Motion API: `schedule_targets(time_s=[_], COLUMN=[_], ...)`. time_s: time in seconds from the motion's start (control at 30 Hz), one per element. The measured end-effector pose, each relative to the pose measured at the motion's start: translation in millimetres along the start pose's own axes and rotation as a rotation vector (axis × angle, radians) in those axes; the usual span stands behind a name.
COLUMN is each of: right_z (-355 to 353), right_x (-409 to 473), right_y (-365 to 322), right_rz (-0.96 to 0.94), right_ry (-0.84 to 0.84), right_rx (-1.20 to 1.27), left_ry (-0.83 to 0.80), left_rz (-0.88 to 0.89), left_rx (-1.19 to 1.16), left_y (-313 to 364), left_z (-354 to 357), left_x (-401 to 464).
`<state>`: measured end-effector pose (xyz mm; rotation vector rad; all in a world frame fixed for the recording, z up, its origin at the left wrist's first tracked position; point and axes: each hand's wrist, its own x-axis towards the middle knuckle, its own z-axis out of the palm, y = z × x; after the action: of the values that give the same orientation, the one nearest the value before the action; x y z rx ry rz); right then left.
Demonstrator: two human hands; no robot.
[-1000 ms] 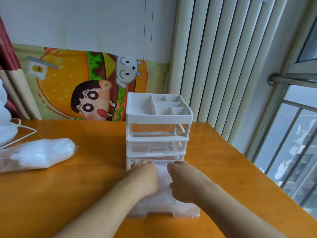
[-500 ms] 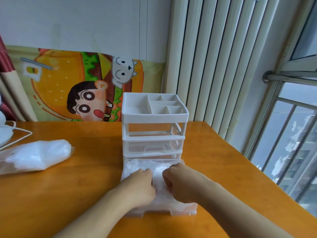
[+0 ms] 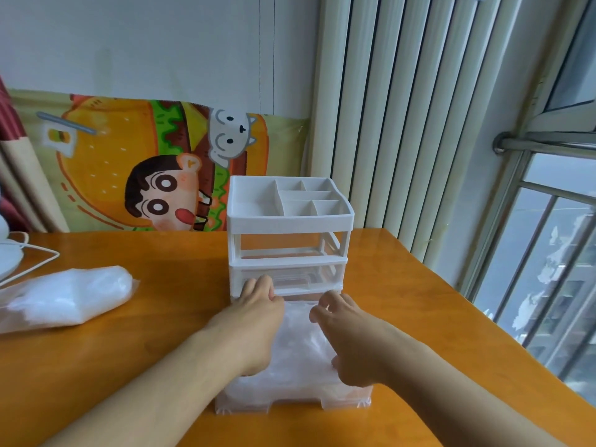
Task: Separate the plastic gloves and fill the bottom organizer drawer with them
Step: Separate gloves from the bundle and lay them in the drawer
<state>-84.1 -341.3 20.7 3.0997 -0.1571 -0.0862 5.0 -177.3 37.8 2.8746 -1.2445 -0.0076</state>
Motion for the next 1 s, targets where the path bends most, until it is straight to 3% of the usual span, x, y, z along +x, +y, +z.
schedule_targets(time_s=[0.2,0.37,0.63,0.87,1.0], right_z=[-9,-11,-11,-7,2], right_x=[8,16,24,16,8], right_y=[-8,-12,-11,-8,8], right_rz=[0.044,0.025,0.042,0.049,0.046], right_ry=[-0.228,-0.307,-0.324,-0.274,-0.143], right_rx=[-0.100,-0.155,-0.112,-0.101,0.003], left_ry=[-0.337,-0.455,-0.438,-0.247,-0.243], left_rz=[-0.112,-0.196,-0.291,-0.341,-0.309], left_rx=[0.116,0.143,0.109,-0.243,-0.381], left_y=[6,9,16,15,7], left_z=[13,32,51,50,30], left_x=[19,30,38,27,15])
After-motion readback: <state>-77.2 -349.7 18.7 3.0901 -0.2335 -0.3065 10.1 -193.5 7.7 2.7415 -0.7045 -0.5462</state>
